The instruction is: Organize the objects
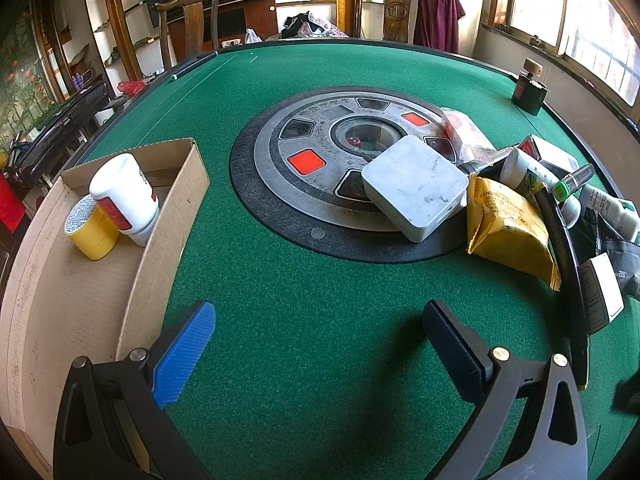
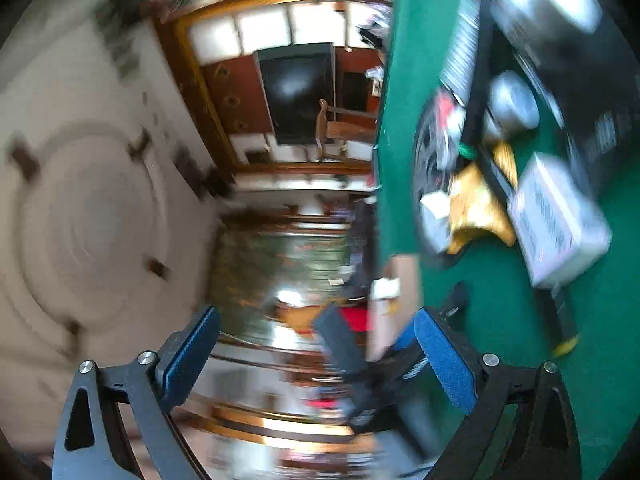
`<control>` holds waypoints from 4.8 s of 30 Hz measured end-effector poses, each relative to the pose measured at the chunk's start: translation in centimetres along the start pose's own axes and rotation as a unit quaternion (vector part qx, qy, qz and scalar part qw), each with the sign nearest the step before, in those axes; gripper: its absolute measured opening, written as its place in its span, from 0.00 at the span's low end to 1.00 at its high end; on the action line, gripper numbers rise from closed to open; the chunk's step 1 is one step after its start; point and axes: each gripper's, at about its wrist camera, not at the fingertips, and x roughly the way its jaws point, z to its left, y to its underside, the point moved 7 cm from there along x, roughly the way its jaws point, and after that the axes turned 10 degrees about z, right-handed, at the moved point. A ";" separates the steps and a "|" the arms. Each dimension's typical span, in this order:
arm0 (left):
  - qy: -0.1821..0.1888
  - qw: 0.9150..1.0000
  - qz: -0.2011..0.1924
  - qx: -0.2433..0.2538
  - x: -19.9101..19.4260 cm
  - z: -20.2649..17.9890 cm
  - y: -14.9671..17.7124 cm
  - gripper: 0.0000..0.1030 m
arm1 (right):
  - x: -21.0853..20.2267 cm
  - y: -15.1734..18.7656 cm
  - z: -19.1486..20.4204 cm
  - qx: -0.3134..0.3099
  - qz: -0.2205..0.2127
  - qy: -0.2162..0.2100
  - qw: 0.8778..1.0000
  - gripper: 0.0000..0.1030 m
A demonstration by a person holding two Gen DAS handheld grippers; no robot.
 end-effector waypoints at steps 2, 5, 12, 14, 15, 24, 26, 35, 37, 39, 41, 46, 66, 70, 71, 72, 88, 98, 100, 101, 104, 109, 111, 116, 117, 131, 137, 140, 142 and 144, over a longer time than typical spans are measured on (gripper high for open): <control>0.000 1.000 0.000 0.000 0.0 0.0 0.0 1.00 | 0.4 0.0 -1.2 0.048 0.031 -0.029 0.998 0.98; 0.000 1.000 0.000 0.000 0.0 0.0 0.1 1.00 | 0.4 0.0 -1.5 0.054 0.035 -0.037 0.997 0.99; 0.000 1.000 0.000 0.000 0.0 0.0 0.0 1.00 | 1.9 0.9 -1.5 0.073 0.075 -0.071 0.992 1.00; 0.000 1.000 0.000 0.000 0.0 0.0 0.0 1.00 | 2.6 1.4 -1.4 0.082 0.100 -0.093 0.987 1.00; 0.000 1.000 0.000 0.000 0.0 0.0 0.1 1.00 | 2.7 1.6 -1.5 0.087 0.108 -0.100 0.985 1.00; 0.000 1.000 0.000 0.000 0.0 0.0 -0.1 1.00 | 0.9 0.9 -2.8 0.081 0.054 -0.044 0.994 1.00; 0.000 1.000 0.000 0.000 0.0 0.0 -0.2 1.00 | 0.0 0.5 -3.4 0.077 0.025 -0.015 0.997 1.00; 0.000 1.000 0.000 0.000 0.0 0.0 0.0 1.00 | -0.5 0.7 -2.1 0.047 -0.004 -0.027 0.999 1.00; 0.000 1.000 0.000 0.000 0.0 0.0 -0.1 1.00 | -2.7 -0.3 -2.5 0.056 -0.069 -0.026 0.996 1.00; 0.000 1.000 0.000 0.000 0.0 0.0 0.0 1.00 | -3.3 -0.7 -2.8 0.066 -0.079 -0.023 0.994 1.00; 0.000 1.000 0.000 0.000 0.0 0.0 -0.1 1.00 | -2.9 -0.6 -3.0 0.063 -0.065 -0.004 0.996 1.00; 0.000 1.000 0.000 0.000 0.0 0.0 -0.1 1.00 | -3.8 -0.9 -3.0 0.048 -0.089 0.032 0.994 1.00; 0.000 1.000 0.000 0.000 0.0 0.0 -0.1 1.00 | 0.3 1.6 -0.5 -0.063 -0.032 0.089 0.993 1.00; 0.000 1.000 0.000 0.000 0.0 0.0 -0.1 1.00 | 0.7 1.8 -0.2 -0.037 -0.019 0.064 0.997 1.00; 0.000 1.000 0.000 0.000 0.0 0.0 0.0 1.00 | 1.2 1.6 0.1 -0.038 -0.010 0.054 0.998 1.00; 0.000 1.000 0.000 0.000 0.0 0.0 -0.1 1.00 | 2.0 1.5 0.4 -0.043 0.008 0.030 0.999 1.00; 0.000 1.000 0.000 0.001 0.0 0.0 -0.2 1.00 | 2.5 4.8 6.8 -0.196 0.121 -0.278 0.933 1.00; 0.000 1.000 0.000 0.001 0.0 0.0 -0.2 1.00 | 1.7 5.1 7.3 -0.244 0.059 -0.152 0.956 1.00; 0.000 1.000 0.000 0.001 0.0 -0.1 -0.1 1.00 | 1.0 4.4 7.8 -0.274 0.020 -0.126 0.953 1.00; 0.000 1.000 0.000 0.001 0.0 0.0 -0.2 1.00 | 0.5 4.1 7.6 -0.277 -0.005 -0.104 0.955 1.00; 0.000 1.000 0.000 0.001 0.0 -0.1 -0.2 1.00 | 0.3 3.0 4.6 -0.183 -0.016 -0.029 0.983 1.00; 0.000 1.000 0.000 0.001 0.0 -0.1 -0.2 1.00 | 1.5 3.3 4.2 -0.161 0.015 -0.013 0.987 1.00; 0.000 1.000 0.000 0.001 0.0 0.0 0.0 1.00 | 1.0 2.9 5.1 -0.215 -0.008 0.035 0.976 1.00; 0.000 1.000 0.000 0.001 0.0 0.0 -0.2 1.00 | -0.5 2.0 5.1 -0.237 -0.053 0.121 0.963 1.00; 0.000 1.000 0.000 0.001 0.0 -0.1 -0.1 1.00 | -0.7 1.7 4.8 -0.218 -0.047 0.144 0.964 1.00; 0.000 1.000 0.000 -0.001 -0.1 -0.1 -0.2 1.00 | -4.7 9.8 14.6 -0.466 -0.143 0.358 0.796 1.00; 0.000 1.000 0.000 0.000 -0.1 -0.2 0.0 1.00 | -3.7 6.5 5.7 -0.375 -0.051 0.600 0.705 0.94; 0.000 1.000 0.000 -0.001 -0.1 -0.1 -0.2 1.00 | -3.3 5.2 9.4 -0.384 -0.056 0.622 0.680 0.94; 0.000 1.000 0.000 -0.001 -0.1 -0.2 0.0 1.00 | -3.7 5.5 14.5 -0.427 -0.111 0.587 0.679 0.98; 0.000 1.000 0.000 -0.001 -0.1 -0.2 0.0 1.00 | -4.1 6.7 16.5 -0.468 -0.145 0.509 0.707 1.00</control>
